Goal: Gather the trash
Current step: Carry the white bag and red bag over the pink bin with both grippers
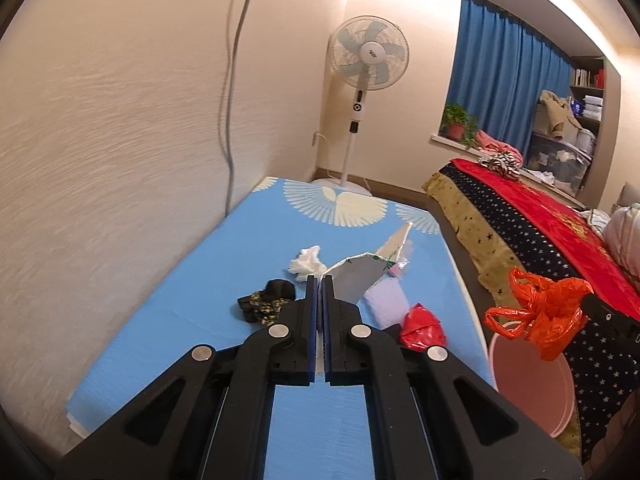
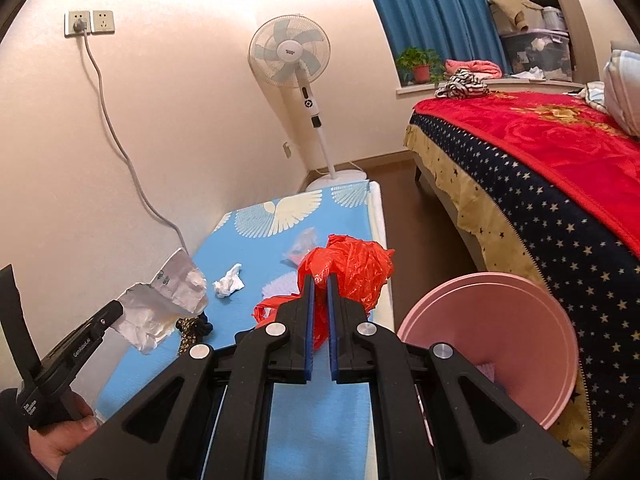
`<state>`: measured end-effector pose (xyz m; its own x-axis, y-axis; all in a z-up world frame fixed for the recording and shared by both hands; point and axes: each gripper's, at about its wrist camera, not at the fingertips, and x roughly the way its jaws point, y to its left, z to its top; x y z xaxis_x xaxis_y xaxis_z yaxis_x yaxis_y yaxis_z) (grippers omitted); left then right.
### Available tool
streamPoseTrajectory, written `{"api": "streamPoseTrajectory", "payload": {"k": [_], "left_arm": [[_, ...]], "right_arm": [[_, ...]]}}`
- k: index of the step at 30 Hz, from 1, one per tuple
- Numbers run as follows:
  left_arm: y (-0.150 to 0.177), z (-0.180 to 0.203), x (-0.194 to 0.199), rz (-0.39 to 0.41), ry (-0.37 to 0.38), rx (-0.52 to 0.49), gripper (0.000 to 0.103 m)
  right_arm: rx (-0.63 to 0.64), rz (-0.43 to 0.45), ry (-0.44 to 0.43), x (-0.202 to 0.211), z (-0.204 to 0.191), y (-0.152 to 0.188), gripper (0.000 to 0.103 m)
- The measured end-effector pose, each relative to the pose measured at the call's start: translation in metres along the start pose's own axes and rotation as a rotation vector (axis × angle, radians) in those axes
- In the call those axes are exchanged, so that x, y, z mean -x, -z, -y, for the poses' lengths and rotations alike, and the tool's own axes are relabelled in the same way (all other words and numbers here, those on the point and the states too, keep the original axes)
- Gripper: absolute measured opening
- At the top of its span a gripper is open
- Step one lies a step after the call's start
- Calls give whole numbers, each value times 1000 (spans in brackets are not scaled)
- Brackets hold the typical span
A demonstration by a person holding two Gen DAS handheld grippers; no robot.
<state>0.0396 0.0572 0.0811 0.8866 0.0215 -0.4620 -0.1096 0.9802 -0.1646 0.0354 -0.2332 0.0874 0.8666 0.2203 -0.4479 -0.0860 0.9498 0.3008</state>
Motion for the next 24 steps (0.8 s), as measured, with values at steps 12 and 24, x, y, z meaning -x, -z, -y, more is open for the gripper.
{"api": "streamPoseTrajectory", "payload": {"k": [12,24], "left_arm": [[2,14,5,-9,65,-12,2],[5,30,3,-13,117,-34,2]], "right_arm": [[-6,22,41,25,9,3,6],[-29,48,95,31,24,-1,6]]}}
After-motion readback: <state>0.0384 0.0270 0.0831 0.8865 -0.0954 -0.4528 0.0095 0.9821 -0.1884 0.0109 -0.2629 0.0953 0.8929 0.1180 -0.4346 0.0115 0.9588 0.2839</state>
